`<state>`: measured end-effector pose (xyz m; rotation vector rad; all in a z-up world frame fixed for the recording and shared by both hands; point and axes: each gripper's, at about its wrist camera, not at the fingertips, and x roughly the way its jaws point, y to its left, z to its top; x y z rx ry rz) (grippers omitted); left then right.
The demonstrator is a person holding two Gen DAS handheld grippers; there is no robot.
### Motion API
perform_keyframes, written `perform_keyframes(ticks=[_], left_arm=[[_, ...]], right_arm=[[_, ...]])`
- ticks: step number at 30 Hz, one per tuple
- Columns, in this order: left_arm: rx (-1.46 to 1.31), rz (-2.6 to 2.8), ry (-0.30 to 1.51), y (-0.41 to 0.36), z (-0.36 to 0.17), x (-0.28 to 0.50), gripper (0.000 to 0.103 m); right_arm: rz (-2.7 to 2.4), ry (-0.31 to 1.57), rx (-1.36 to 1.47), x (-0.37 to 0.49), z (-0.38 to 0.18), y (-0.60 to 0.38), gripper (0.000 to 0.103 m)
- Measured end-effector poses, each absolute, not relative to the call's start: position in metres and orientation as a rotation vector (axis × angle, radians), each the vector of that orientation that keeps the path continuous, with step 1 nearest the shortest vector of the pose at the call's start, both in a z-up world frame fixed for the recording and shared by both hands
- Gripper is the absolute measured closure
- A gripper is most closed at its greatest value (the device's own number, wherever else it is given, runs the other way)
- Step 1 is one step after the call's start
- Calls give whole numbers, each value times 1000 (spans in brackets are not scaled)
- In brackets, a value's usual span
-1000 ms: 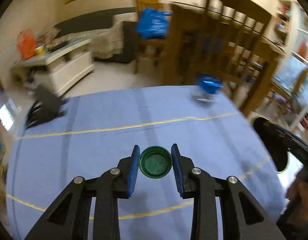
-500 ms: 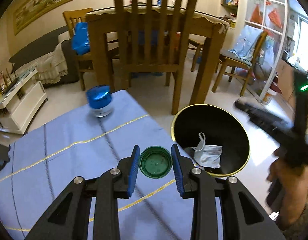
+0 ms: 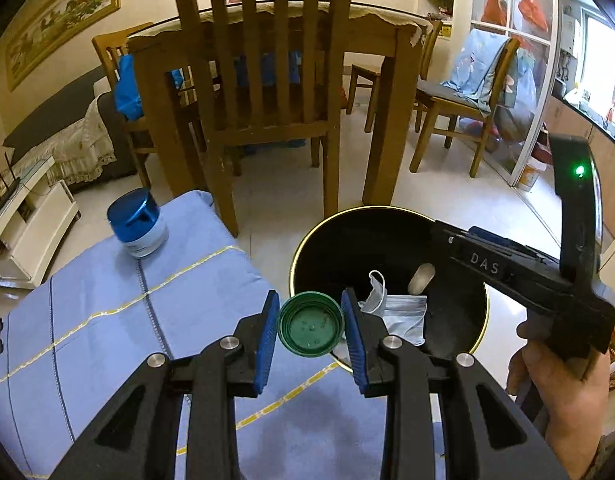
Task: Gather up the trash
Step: 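Drop the white cap and green bottle cap into the black bin from both tools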
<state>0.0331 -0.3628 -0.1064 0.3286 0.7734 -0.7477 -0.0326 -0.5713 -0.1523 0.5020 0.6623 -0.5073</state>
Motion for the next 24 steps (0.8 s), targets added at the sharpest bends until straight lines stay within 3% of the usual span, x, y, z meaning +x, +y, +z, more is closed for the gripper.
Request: perform_keyframes(ticks=[1,10,12,14,19,20,22,24], left_arm=[[331,-749,775,-364,-107,33,73],[364,-760,773,-381,-111,29,73],[381,-763,773,-390,-112,30,73],[398,-770,774,-402,-113,32,73],[434,-804,776,-433,-118,35,73],[444,-804,775,-437,-120,36,71],[454,-802,778,-446,-125,37,55],[449,-803,776,-448,-128,37,54]], right_arm=[[-514,659,506,-31,-151,-571,49],[-540,561,546,-51,-136,-573,49],[-556,521,567,-60,-131,-576,46],[-591,475,586,-71,-126,-580,34],[-622,403,626,-90,-121,-588,34],[-624,395,628,-92,-120,-589,34],[-635,379,632,-96,-119,-591,33],[-653,360,649,-102,-119,-595,31]])
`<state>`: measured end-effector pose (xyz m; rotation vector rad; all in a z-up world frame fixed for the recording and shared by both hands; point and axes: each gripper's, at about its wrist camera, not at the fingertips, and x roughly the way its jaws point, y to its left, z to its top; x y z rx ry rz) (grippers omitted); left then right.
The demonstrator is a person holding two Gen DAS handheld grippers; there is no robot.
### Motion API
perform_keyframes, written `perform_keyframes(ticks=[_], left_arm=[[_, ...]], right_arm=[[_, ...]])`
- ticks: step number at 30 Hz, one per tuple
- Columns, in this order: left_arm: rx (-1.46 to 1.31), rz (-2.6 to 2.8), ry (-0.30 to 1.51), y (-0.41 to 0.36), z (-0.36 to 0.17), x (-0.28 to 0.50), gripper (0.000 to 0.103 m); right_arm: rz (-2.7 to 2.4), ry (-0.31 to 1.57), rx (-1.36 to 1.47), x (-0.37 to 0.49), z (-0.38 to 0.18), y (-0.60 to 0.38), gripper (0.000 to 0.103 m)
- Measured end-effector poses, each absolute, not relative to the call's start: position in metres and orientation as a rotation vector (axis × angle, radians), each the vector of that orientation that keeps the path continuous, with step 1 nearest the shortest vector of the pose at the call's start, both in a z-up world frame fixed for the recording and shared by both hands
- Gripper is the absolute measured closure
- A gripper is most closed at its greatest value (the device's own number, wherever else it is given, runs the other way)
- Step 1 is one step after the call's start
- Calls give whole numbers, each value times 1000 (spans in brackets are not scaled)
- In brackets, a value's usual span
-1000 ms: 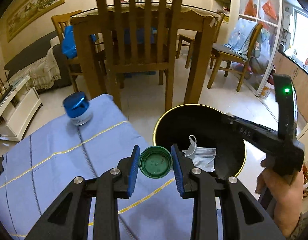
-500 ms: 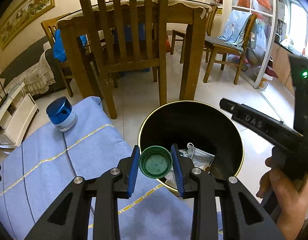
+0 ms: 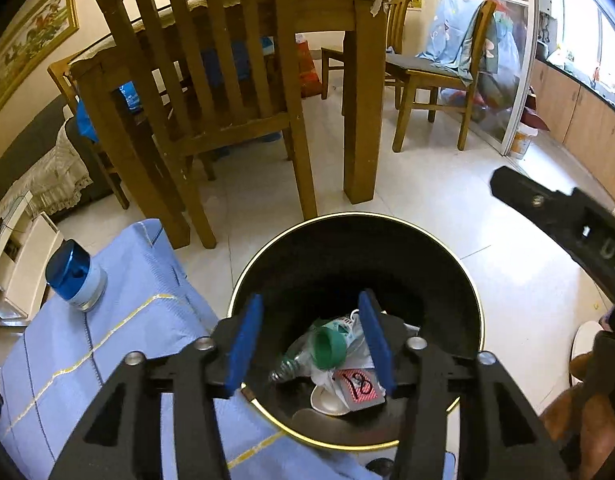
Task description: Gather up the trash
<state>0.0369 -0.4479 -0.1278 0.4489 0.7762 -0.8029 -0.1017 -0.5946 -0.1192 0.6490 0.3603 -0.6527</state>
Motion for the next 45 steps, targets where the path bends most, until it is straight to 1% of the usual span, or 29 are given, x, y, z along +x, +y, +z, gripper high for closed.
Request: perform_keyframes(ticks=[2,6,8,9,10,11,12,14,15,18,20,21,22,23,24,27,29,31,34,36,39,42,45], left_arm=[[447,-808,792,-447,-134,37,53],[435,-812,811,-441,-137,37,52],[421,-807,805,-434,-132,36,48],[418,-800,796,-430,-129,34,39],[416,-788,782,-423,-125,32,28],[415,-764,766,-412,-120,31,20],[409,-741,754,-401,-116,30,10],[379,-702,740,-370,-106,31,8],[366,-671,738,-351,-102,34,6],[316,-552,758,-293,-91,50,7],[269,-455,772,-246,-85,59,7],[260,-400,773,-225,-82,62,6],[254,-346,771,-204,-80,65,6],[252,-265,779,-179,-77,69,6],[252,-215,783,-160,-75,70,6],[208,-91,740,-99,-56,65,7],[212,-11,703,-69,-40,59,7],[209,27,654,-48,-21,46,7],[192,92,556,-15,16,22,7],[173,153,484,1,38,5,7],[111,150,481,16,53,-3,7],[75,98,530,22,54,-2,7],[98,98,522,19,52,-12,7]], right_arm=[[-662,353,663,-105,-121,-599,27],[-669,357,686,-110,-125,-604,26],[-666,369,681,-107,-125,-603,23],[-667,378,674,-105,-125,-601,21],[-666,397,663,-101,-126,-599,16],[-661,414,655,-98,-128,-598,11],[-646,447,646,-90,-130,-595,10],[-607,489,650,-79,-134,-591,5],[-600,514,667,-73,-135,-587,5],[-567,577,752,-58,-143,-579,5],[-519,703,878,-42,-161,-575,5],[-473,795,942,-31,-173,-567,5],[-435,850,934,-21,-176,-557,5],[-408,899,844,-8,-171,-537,5],[-410,906,757,-2,-163,-521,5],[-412,859,488,14,-133,-450,5],[-313,827,364,27,-116,-393,5],[-217,832,253,37,-100,-349,5],[-127,787,102,45,-51,-287,5],[-133,684,44,37,-4,-260,5],[-109,555,43,17,51,-238,5],[-73,485,42,-8,75,-216,5],[-117,461,-20,-20,71,-193,5]])
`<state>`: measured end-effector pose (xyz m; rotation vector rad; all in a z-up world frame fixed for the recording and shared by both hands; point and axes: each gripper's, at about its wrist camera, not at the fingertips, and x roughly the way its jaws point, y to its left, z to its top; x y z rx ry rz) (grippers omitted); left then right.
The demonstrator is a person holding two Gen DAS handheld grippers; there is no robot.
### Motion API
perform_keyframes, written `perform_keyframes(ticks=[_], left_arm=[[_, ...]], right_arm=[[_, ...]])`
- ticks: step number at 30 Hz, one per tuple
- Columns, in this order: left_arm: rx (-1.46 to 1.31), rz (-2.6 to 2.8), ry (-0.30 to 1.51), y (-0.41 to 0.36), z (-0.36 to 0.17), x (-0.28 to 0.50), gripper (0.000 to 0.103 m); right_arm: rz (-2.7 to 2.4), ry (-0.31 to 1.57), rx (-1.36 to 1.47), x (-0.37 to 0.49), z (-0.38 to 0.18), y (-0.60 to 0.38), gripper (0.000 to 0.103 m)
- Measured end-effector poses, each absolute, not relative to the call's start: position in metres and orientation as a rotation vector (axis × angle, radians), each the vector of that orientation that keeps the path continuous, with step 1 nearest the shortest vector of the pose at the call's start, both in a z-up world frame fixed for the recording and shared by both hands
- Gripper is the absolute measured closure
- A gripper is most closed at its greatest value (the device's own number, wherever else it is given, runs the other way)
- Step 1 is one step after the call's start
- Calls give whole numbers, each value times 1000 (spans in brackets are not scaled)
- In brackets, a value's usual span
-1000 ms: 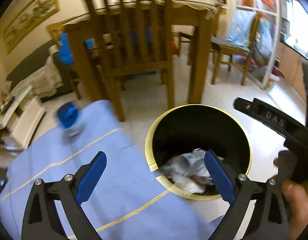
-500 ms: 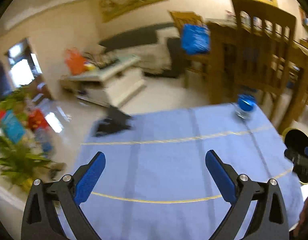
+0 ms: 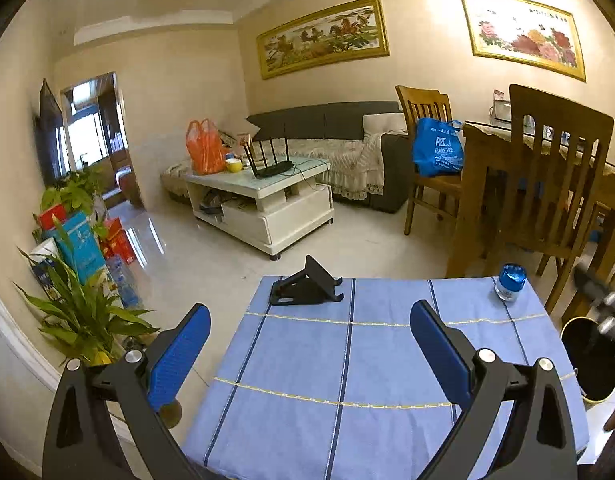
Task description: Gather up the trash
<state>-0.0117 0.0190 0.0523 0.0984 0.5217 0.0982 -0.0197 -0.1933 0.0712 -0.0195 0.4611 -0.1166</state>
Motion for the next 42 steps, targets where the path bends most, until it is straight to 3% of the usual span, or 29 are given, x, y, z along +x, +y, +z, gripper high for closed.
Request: perform_keyframes(ticks=[42], left_arm=[[89,31,536,19,40,-19,7]], right_arm=[[-35,549,42,-29,40,-184,5]])
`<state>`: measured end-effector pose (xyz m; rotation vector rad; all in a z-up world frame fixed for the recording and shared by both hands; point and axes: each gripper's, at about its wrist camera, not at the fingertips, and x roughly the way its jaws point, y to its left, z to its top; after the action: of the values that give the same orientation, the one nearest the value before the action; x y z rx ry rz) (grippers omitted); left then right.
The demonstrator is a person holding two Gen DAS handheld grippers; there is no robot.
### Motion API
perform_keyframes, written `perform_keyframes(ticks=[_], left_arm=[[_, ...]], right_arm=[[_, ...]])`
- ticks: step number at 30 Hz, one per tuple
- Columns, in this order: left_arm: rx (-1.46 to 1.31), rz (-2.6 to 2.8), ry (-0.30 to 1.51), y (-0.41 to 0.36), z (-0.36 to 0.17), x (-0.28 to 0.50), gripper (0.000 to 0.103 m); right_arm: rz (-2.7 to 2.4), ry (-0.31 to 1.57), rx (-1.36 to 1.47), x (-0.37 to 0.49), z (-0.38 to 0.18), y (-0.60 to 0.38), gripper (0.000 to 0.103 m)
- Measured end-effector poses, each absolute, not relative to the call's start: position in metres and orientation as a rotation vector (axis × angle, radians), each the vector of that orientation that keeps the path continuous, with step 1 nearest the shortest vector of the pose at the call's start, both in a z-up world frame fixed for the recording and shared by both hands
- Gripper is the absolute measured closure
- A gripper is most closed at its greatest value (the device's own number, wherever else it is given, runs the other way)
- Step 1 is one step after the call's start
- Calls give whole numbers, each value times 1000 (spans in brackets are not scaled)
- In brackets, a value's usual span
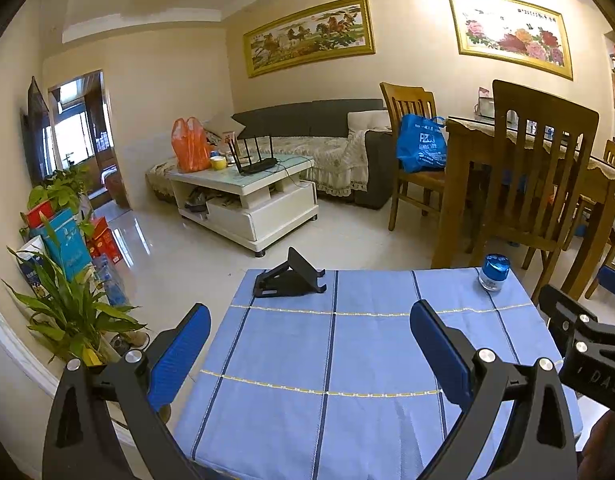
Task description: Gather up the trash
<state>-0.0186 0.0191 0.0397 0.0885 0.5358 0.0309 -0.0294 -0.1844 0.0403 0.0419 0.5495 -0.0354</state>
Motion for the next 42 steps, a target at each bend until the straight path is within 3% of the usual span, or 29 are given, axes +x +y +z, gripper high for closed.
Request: perform_keyframes(ticks=[42], left_arm=[[86,6,585,25,25,-10,7]], right_arm=[[-22,579,58,-28,30,-185,5]])
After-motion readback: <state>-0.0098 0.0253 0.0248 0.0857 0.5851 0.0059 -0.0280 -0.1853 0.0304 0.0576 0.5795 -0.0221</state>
